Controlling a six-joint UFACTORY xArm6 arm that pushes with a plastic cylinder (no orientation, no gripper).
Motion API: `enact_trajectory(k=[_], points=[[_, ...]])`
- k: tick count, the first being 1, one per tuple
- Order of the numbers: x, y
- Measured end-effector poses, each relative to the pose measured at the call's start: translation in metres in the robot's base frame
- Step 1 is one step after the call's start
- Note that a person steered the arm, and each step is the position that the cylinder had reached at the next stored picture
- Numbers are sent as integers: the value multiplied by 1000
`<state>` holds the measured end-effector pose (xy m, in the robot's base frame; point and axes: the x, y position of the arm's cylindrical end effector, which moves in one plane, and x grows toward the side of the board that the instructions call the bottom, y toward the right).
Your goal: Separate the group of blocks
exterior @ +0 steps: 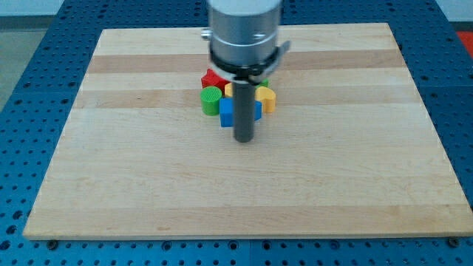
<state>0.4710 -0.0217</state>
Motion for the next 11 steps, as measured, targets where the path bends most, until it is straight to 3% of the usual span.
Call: enact_trajectory(k=[1,2,4,11], points=[[-1,-44],[-30,-74],[-98,-80],[-86,34]])
